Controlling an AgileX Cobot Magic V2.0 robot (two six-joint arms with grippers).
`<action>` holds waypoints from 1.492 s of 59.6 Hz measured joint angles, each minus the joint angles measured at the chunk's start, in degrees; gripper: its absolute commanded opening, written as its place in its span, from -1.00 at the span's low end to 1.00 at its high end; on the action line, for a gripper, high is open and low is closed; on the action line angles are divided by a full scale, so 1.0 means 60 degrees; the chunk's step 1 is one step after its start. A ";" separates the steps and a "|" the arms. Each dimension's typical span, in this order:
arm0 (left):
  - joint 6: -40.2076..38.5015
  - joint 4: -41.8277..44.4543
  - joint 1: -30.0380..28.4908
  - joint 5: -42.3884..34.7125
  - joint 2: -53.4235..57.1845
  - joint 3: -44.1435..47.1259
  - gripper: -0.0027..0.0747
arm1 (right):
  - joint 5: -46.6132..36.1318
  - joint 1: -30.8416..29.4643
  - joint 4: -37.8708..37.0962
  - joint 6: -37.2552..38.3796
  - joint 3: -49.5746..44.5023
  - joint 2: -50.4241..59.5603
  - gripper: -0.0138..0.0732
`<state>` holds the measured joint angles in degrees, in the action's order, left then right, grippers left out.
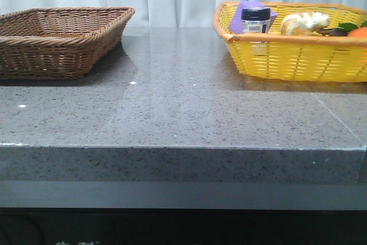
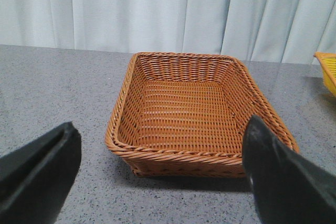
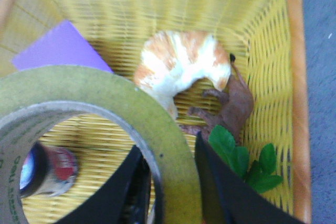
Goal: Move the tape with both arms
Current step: 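Lift the tape roll out and set it on the table between baskets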
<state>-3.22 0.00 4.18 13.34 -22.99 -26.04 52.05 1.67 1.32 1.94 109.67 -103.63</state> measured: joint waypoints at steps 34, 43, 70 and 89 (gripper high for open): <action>0.0000 0.0000 0.0000 0.0000 0.0000 0.0000 0.66 | -0.1891 0.5048 0.0048 -0.0452 -0.4304 0.2615 -0.77; 0.0000 0.0000 0.0000 0.0000 0.0000 0.0000 0.66 | -0.2275 0.5867 0.0048 -0.0469 -0.4893 0.2097 -0.77; 0.0000 0.0000 0.0000 0.0000 0.0000 0.0000 0.66 | -0.2196 0.6324 0.0048 -0.0469 -0.5004 0.0765 -0.08; 0.0000 0.0000 0.0000 0.0000 0.0000 0.0000 0.66 | -0.2272 0.6324 -0.0073 -0.0469 -0.4484 0.1015 0.22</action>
<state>-3.22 0.00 4.18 13.34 -22.99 -26.04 38.41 39.61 0.88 -0.87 82.76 -97.54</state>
